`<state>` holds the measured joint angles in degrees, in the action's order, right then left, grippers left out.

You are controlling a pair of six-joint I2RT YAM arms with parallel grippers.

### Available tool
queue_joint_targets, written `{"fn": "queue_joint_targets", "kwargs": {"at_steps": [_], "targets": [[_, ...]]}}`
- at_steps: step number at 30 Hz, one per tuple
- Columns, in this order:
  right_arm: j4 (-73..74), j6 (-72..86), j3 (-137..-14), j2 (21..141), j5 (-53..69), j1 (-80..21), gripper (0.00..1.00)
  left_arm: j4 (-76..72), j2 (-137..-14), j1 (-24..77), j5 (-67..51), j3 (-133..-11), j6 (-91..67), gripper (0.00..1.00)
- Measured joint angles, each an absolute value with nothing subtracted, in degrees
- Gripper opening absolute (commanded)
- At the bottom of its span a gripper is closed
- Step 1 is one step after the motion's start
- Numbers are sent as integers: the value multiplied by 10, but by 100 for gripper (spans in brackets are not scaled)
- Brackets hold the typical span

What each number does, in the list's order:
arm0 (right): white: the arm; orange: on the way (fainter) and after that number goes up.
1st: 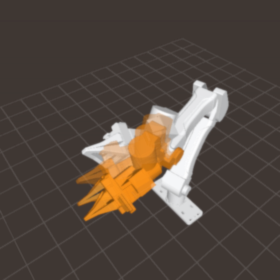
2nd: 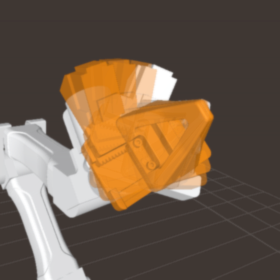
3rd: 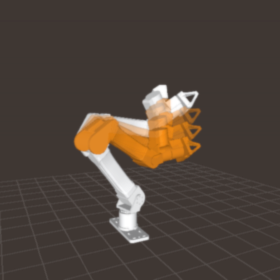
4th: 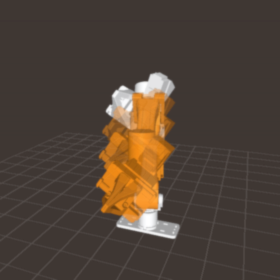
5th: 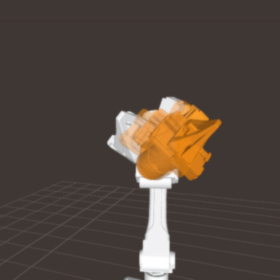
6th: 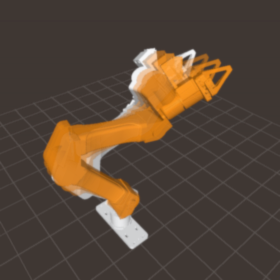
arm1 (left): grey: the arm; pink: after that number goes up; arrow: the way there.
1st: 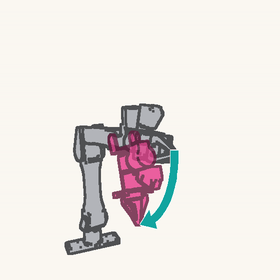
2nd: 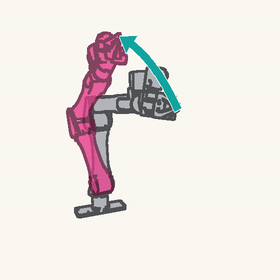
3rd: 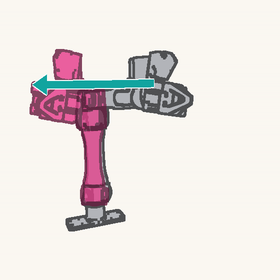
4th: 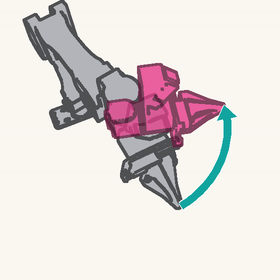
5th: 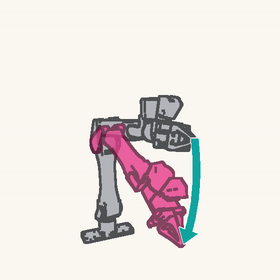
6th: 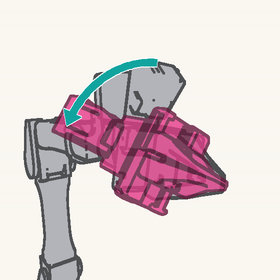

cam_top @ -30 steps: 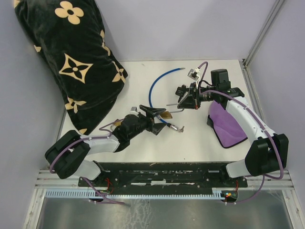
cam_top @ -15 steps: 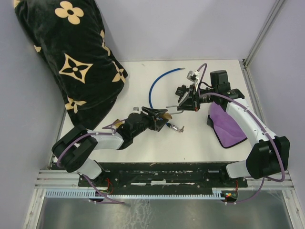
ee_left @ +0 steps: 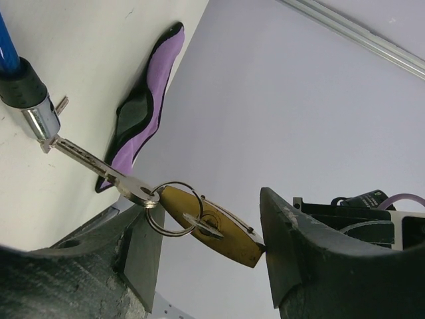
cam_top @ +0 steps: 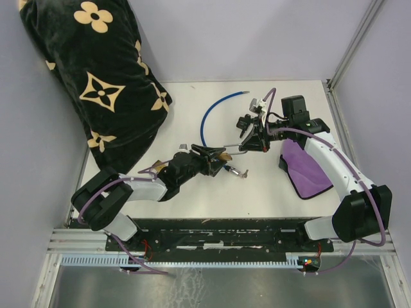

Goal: Lock with the key
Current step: Lock the lock.

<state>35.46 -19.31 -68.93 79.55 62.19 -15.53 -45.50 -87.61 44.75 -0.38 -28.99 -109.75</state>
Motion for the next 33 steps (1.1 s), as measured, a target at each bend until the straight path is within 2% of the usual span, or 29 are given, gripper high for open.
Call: {"fn": "queue_joint_targets", "kwargs": {"at_steps": [3, 6, 7, 17, 23, 25, 33], "targets": [[361, -202, -693, 795, 620, -156, 2, -465, -882, 447, -4, -290, -1098, 29], [365, -209, -693, 795, 618, -156, 2, -478, -890, 447, -6, -290, -1098, 51], [365, -210, -693, 795, 617, -156, 2, -483, -893, 447, -6, -290, -1098, 56], [334, -149, -693, 791, 616, -156, 2, -543, -918, 439, -18, -290, -1098, 60], [282, -56, -687, 796, 625, -145, 2, -601, -929, 434, -32, -289, -1098, 86], [242, -6, -670, 799, 634, -137, 2, -627, -929, 434, -36, -287, -1098, 90], [61, 222, -585, 839, 649, -112, 2, -651, -923, 424, -34, -240, -1087, 92]]}}
